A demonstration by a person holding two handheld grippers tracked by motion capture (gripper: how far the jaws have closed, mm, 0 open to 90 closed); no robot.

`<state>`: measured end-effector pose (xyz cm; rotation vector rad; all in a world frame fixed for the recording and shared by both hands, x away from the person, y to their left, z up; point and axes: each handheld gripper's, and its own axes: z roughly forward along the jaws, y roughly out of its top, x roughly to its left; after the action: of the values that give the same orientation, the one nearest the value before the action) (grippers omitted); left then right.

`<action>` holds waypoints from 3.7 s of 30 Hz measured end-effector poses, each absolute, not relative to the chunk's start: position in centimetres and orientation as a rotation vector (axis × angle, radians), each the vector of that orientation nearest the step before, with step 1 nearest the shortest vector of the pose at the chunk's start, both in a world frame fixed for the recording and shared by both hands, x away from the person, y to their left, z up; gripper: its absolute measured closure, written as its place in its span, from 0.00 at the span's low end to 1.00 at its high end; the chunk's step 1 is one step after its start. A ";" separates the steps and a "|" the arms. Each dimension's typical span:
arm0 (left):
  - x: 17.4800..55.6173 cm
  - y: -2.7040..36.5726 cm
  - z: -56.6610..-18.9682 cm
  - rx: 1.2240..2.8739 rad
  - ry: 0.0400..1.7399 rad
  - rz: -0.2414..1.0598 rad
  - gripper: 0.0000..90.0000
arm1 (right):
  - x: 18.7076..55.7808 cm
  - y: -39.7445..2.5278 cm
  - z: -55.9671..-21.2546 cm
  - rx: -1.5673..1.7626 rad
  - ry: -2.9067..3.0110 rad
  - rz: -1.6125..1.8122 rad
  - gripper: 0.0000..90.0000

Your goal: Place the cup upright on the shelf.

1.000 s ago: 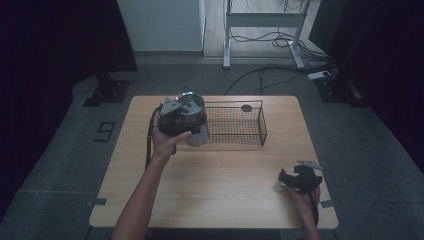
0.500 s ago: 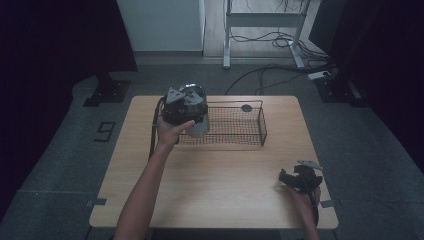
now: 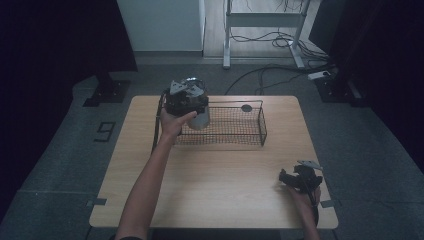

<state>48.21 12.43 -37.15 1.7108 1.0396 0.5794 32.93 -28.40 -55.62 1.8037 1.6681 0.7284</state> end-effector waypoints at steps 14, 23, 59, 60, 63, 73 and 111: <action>50.8 12.2 -40.1 1.730 1.121 0.586 0.04 | 32.9 -28.4 -55.6 1.804 1.668 0.728 0.05; 51.3 11.9 -42.2 1.762 1.153 0.596 0.04 | 32.9 -28.4 -55.6 1.804 1.668 0.728 0.06; 50.8 11.2 -47.1 1.839 1.194 0.661 0.04 | 32.9 -28.4 -55.6 1.804 1.667 0.728 0.06; 50.8 11.2 -47.1 1.836 1.199 0.669 0.04 | 32.9 -28.4 -55.6 1.804 1.667 0.728 0.06; 50.6 11.3 -47.2 1.840 1.208 0.665 0.02 | 32.9 -28.4 -55.6 1.803 1.668 0.728 0.06; 49.3 11.5 -45.2 1.786 1.188 0.685 0.00 | 32.9 -28.4 -55.6 1.804 1.667 0.728 0.06; 32.8 19.2 -47.1 1.827 1.148 0.566 0.03 | 32.9 -28.4 -55.6 1.808 1.665 0.725 0.05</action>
<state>32.81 19.17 -47.09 1.8273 1.1484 0.5662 32.93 -28.38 -55.61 1.8076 1.6650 0.7251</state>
